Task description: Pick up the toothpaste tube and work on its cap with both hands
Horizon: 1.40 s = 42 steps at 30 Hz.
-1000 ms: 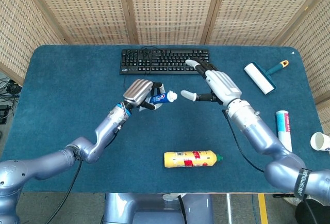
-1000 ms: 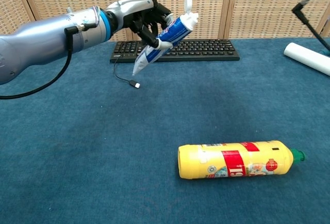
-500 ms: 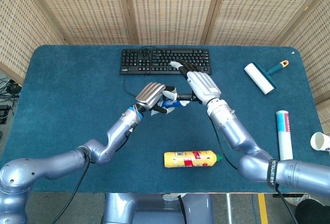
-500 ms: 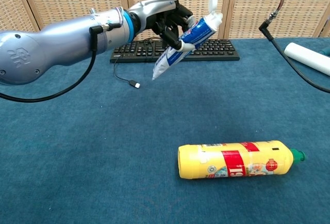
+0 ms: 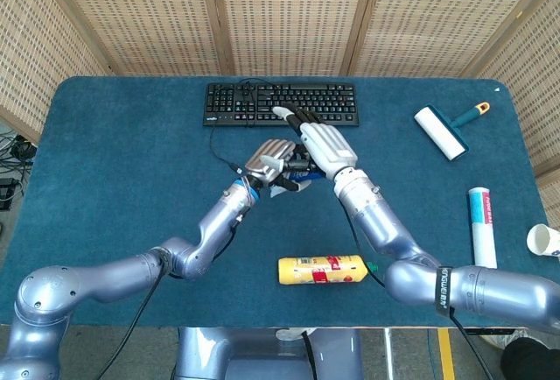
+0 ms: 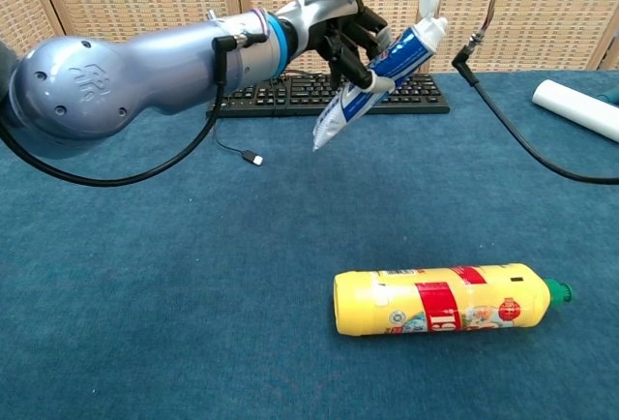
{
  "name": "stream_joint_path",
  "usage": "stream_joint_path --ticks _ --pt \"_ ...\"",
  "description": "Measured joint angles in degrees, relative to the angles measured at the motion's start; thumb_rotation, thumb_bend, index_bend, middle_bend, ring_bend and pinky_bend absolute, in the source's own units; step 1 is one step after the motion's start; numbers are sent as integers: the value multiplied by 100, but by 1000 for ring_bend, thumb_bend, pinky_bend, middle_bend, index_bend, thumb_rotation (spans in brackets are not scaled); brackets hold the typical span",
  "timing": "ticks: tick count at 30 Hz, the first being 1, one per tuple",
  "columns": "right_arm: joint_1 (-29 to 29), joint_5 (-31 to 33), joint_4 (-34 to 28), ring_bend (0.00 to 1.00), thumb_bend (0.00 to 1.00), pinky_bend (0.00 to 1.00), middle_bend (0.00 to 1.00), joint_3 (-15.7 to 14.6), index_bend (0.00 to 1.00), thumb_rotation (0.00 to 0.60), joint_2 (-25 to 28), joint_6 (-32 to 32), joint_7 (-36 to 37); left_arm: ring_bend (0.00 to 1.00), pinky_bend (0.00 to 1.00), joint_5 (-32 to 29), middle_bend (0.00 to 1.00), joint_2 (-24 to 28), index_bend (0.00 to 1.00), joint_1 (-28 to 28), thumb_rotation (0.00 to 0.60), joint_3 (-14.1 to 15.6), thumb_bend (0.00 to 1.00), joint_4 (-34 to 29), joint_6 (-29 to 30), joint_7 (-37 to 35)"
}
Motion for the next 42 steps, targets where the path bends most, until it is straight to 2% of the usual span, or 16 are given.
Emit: stream_joint_path --ticks 16,42 --pt "140 251 102 0 0 0 0 45 0 0 -200 -73 43 581 626 -448 558 -138 775 -288 600 -157 576 56 17 403" --pt "-106 296 236 0 0 0 0 -38 0 0 -166 -40 185 588 628 -198 561 -25 781 -76 600 -156 576 -236 260 -73"
